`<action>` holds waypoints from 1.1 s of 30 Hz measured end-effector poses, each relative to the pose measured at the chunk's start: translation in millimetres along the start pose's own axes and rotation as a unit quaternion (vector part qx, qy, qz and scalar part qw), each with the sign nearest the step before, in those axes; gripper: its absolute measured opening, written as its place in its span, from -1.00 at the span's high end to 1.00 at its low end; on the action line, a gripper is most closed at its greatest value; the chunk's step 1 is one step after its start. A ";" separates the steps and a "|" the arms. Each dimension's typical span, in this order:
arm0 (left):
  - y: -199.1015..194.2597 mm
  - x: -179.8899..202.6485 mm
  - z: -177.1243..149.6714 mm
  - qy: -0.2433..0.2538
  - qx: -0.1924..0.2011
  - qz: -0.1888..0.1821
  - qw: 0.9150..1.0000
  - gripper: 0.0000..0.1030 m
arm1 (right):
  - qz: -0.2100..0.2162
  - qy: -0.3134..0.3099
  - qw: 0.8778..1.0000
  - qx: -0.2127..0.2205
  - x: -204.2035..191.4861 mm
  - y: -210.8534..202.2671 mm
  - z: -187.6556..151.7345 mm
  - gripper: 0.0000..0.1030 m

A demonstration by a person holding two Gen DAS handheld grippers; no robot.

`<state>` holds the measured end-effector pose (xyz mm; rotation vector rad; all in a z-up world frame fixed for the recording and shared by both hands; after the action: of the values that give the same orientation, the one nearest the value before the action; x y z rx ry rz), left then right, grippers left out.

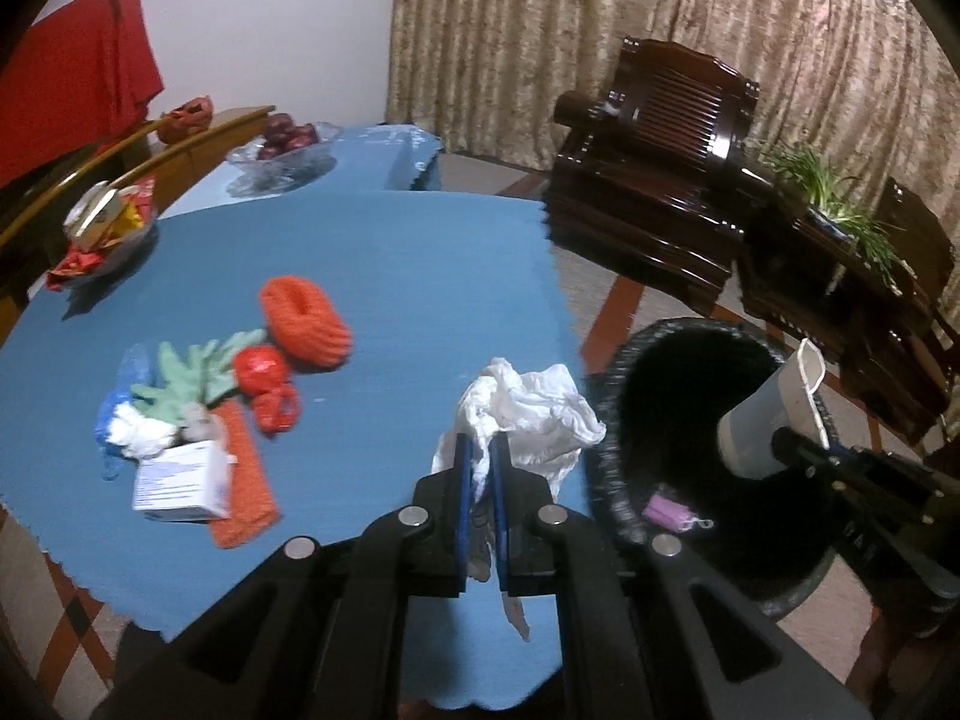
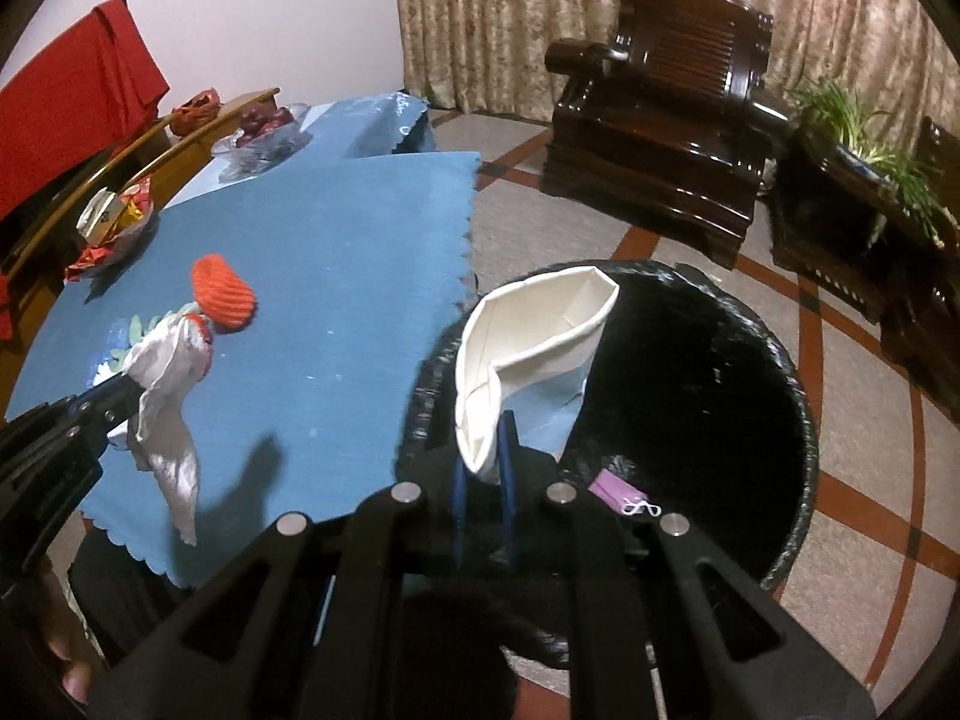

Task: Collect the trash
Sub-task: 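Carry the tissue and paper cup over the black trash bin with both tools, then open both tools to drop the tissue and cup into the bin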

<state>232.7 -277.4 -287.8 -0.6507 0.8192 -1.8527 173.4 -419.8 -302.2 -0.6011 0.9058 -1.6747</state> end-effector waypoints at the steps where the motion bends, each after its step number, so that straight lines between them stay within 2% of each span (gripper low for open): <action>1: 3.1 8.4 0.8 0.001 -0.001 -0.003 1.000 0.87 | -0.003 -0.001 1.000 0.000 6.2 0.8 -1.0 0.82; 11: 49.4 92.4 0.6 0.020 -0.033 -0.021 0.999 0.87 | -0.023 -0.003 0.999 -0.024 74.5 30.3 -9.1 0.82; 17: 74.3 138.3 -4.4 0.037 -0.052 -0.046 0.997 0.87 | -0.043 0.019 0.998 -0.048 121.4 58.6 -21.5 0.82; 22: 86.8 155.9 -8.5 0.047 -0.056 -0.055 0.996 0.87 | -0.045 0.029 0.996 -0.066 141.6 75.9 -31.3 0.79; 23: 89.1 156.9 -9.7 0.047 -0.059 -0.058 0.995 0.86 | -0.044 0.028 0.996 -0.071 143.4 79.5 -32.8 0.72; 24: 93.2 159.8 -12.2 0.050 -0.067 -0.066 0.994 0.80 | -0.046 0.026 0.996 -0.076 144.2 83.6 -34.9 0.57; 25: 97.3 161.3 -15.1 0.052 -0.073 -0.068 0.994 0.67 | -0.051 0.026 0.995 -0.076 145.8 85.6 -36.3 0.54; 26: 100.3 161.3 -17.5 0.056 -0.077 -0.066 0.993 0.52 | -0.053 0.027 0.995 -0.077 146.4 86.0 -35.7 0.34; 27: 102.5 160.5 -18.9 0.058 -0.078 -0.062 0.993 0.17 | -0.056 0.029 0.995 -0.075 147.4 85.8 -36.4 0.23; 28: 103.0 159.4 -19.7 0.059 -0.076 -0.060 0.994 -0.01 | -0.055 0.031 0.995 -0.074 149.1 85.1 -37.4 0.24; 33: 99.0 142.3 -18.9 0.059 -0.075 -0.045 0.994 -0.01 | -0.051 0.038 0.996 -0.065 149.6 72.9 -39.2 0.24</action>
<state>219.3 -433.3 -364.8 -0.6853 1.0296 -1.9382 142.2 -561.6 -392.6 -0.6861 1.0607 -1.7494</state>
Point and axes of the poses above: each gripper's, at about its wrist camera, not at the fingertips, and y roughly the way its jaws point, x to its right, z to its top, the point moved 8 cm from there along y, roughly the way its jaws point, and after that the axes turned 2 degrees about -x, right-handed, at the moved point
